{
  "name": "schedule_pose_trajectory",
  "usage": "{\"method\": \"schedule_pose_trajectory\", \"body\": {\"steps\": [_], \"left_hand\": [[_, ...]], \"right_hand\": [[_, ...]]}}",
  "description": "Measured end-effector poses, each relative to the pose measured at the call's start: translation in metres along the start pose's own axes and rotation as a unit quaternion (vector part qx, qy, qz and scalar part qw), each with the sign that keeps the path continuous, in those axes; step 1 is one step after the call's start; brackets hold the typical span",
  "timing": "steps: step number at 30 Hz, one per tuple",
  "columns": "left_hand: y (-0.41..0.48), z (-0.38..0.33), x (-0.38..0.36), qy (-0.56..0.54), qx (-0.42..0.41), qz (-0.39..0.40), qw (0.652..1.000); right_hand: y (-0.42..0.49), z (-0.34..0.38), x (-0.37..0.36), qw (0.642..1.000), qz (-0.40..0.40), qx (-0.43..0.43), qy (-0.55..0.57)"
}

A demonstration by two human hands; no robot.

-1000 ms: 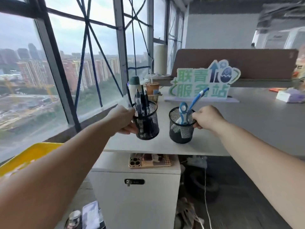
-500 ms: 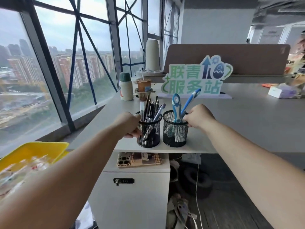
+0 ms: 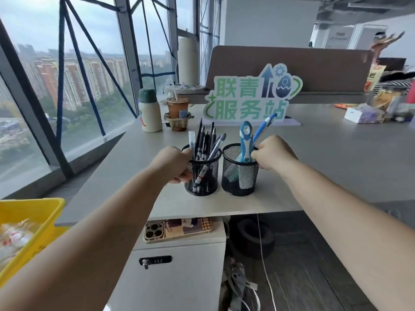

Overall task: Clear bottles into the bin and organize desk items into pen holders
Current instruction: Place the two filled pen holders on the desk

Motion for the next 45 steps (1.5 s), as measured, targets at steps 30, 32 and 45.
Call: {"method": "schedule_pose_trajectory", "body": {"steps": [30,32,45], "left_hand": [[-0.009,-0.059,-0.097,-0.080,-0.055,0.022,0.995],[-0.014,-0.065,-0.106,-0.069,-0.050,0.023,0.996],[-0.016,-0.122,-0.212,-0.034,-0.054,0.086,0.994]], "right_hand": [[0.022,-0.104,0.048,0.992,-0.079,-0.035,0.094],[0.018,-0.110,0.055,0.995,-0.066,-0.036,0.064],[0.012,-0.212,0.118,0.983,-0.095,-0.156,0.008]]}}
Point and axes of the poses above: each hand's wrist, its own y-axis towards the middle knuckle, its own x-axis out of the back of the hand, z = x × y, the point moved 8 cm from there along y, towards the middle knuckle, and after that the axes turned 8 degrees about -y, right-handed, at the moved point
